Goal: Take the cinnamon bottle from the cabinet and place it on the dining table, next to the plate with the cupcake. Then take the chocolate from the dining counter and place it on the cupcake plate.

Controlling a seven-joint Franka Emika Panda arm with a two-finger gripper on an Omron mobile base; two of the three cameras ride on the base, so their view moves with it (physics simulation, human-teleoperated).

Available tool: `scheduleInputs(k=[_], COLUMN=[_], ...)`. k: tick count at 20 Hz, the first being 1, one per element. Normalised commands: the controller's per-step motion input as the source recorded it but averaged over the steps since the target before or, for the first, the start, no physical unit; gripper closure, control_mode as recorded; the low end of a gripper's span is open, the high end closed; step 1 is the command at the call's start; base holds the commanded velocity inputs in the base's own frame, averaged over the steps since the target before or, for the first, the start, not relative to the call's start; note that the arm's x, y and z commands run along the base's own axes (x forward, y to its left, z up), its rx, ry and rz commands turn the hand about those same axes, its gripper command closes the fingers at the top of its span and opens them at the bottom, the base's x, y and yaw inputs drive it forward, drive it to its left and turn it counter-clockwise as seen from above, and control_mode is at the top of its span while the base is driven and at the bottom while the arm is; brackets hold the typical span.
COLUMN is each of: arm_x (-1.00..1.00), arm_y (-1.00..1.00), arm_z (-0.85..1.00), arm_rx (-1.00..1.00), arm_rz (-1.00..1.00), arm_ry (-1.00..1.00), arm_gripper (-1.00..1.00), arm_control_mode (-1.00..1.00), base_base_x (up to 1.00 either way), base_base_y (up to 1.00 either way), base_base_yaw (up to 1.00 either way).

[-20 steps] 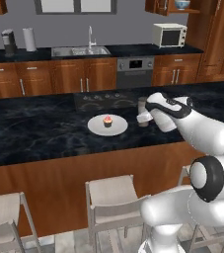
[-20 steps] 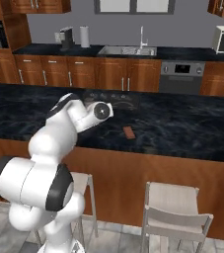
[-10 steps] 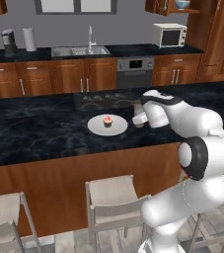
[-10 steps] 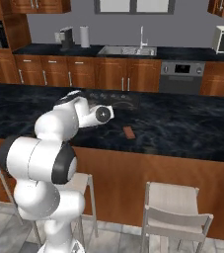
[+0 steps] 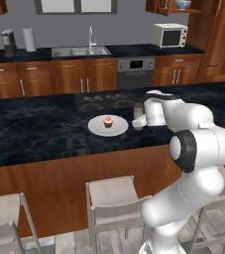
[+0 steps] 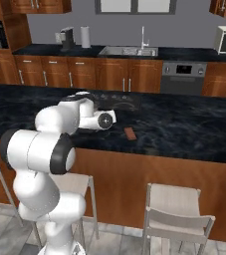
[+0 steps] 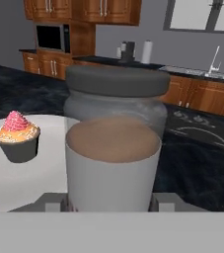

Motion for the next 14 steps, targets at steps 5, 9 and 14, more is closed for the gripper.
scheduleInputs(k=[5, 9, 14], arm_x=[0.03, 0.0, -0.19], arm_y=[0.0, 0.0, 0.0], arm_z=[0.01, 0.32, 0.82], arm_rx=[0.0, 0.0, 0.0], arm_rz=[0.0, 0.0, 0.0], arm_ry=[0.0, 0.0, 0.0], arm_gripper=[-1.0, -1.0, -1.0], arm_control_mode=[-1.0, -1.0, -1.0], base_base_x=[0.0, 0.0, 0.0], base_base_y=[0.0, 0.0, 0.0], base_base_yaw=[0.0, 0.0, 0.0])
